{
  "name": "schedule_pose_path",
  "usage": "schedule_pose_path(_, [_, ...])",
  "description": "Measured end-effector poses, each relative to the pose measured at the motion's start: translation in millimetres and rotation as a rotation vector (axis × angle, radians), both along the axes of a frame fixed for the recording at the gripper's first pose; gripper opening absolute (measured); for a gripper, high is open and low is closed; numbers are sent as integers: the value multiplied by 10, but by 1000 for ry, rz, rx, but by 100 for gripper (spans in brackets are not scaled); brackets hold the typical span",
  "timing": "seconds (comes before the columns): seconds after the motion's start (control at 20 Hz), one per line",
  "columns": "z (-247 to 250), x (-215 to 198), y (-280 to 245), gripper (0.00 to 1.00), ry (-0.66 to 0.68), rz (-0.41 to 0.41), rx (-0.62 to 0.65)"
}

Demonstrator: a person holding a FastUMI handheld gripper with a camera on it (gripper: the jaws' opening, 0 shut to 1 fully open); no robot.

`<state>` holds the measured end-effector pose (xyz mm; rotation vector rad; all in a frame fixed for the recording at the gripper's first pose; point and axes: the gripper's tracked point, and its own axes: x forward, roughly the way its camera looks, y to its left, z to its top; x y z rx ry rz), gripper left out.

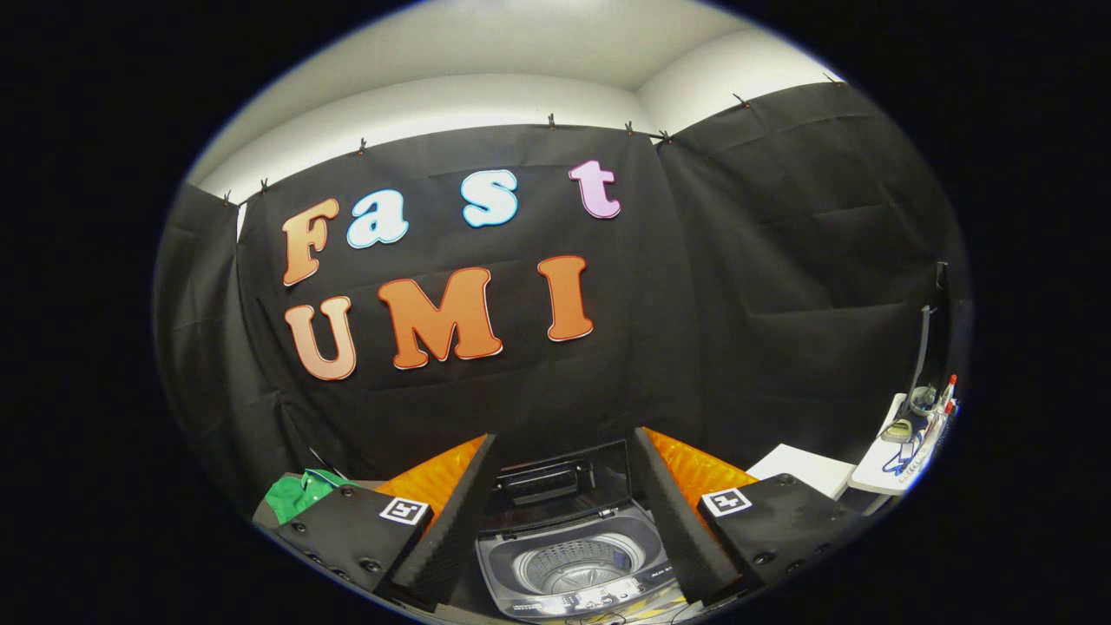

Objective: Put the clothes into the washing machine and then close the washing machine lid.

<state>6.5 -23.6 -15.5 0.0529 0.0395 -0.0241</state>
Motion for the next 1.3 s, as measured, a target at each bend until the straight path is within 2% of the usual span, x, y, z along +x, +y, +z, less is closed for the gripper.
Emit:
schedule_pose_path(0.2, [-17,50,97,98,-4,12,-10])
schedule_pose_path(0.45, [-213,194,504,98,42,81,4])
schedule_pose_path(0.95, [-812,376,2148,98,169,334,-89])
schedule_pose_path(1.3, [-1358,317,3239,99,284,514,-144])
